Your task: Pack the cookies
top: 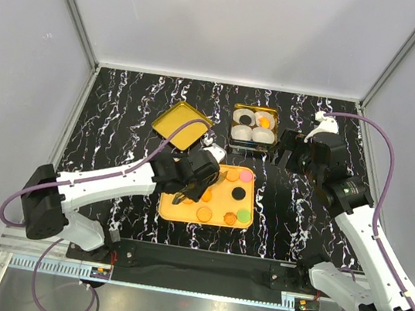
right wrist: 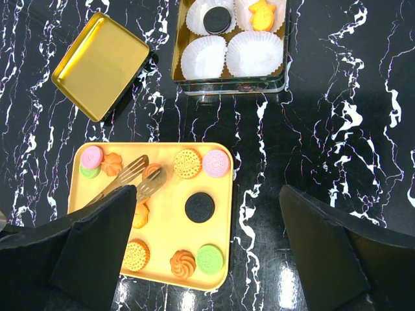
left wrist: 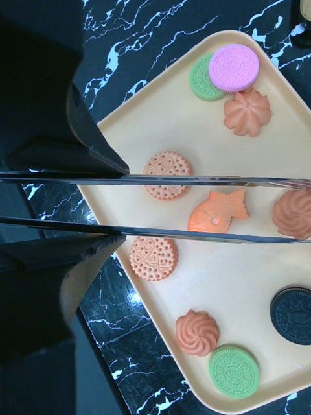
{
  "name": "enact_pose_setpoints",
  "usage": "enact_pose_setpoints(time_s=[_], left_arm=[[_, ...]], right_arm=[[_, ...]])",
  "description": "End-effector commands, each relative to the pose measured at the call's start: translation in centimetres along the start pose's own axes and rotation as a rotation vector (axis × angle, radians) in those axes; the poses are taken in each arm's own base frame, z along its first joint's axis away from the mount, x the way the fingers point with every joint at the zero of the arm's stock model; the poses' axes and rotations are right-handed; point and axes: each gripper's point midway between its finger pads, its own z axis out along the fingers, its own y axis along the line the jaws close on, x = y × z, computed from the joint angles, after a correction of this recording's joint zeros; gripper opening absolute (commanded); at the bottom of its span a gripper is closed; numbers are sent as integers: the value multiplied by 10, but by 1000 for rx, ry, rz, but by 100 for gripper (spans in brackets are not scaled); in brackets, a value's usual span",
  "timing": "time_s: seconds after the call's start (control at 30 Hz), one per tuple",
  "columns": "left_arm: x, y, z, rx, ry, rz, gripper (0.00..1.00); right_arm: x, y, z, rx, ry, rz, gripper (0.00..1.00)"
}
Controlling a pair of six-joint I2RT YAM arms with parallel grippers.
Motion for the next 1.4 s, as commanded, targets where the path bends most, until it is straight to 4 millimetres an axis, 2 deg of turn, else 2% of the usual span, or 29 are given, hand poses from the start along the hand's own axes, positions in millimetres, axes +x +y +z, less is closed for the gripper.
enact_pose_setpoints(time_s=[0.0,0.27,0.37,0.47,0.6,0.63,0.7,0.73,0.77,0.83,0.9,0.93,0.97,1.03,1.17,1.37], left_arm=[[-33,-5,-24,31,-115,-26,41],[-56,-7,-32,57,-151,-33,41],[-78,-7,-39,57,-189,-45,41],[-94,0,-36,38,-199,-56,41],[-131,6,-36,26,-255,-79,41],[-135,7,-27,12,-245,-74,41],[-153,13,-26,-4,-272,-78,41],[-157,13,-16,-14,-264,-76,41],[-169,17,-16,-19,-287,-83,41],[-176,16,-2,-20,-276,-75,41],[-190,18,2,-32,-299,-69,41],[-190,17,14,-38,-279,-64,41],[-196,19,14,-37,-281,-73,41],[-194,19,30,-38,-246,-72,41],[-199,19,47,-42,-248,-69,41],[-193,23,73,-35,-213,-85,41]], right_arm=[[-10,4,-3,-15,-43,2,100],[-10,3,-3,-10,-44,2,100],[-10,3,-3,-8,-43,1,100],[-10,2,-3,-5,-43,0,100],[-10,2,-3,-6,-46,1,100],[-10,2,-3,-7,-44,1,100],[-10,2,-3,-6,-42,-3,100],[-10,2,-3,-7,-44,-1,100],[-10,3,-2,-8,-42,-1,100],[-9,3,-2,-10,-39,-1,100],[-9,3,-1,-9,-36,-5,100],[-9,2,-2,-8,-38,-3,100],[-9,2,-1,-9,-36,-6,100],[-9,3,-2,-8,-38,-7,100],[-8,2,-1,-8,-35,-7,100],[-7,2,1,-7,-32,-8,100]])
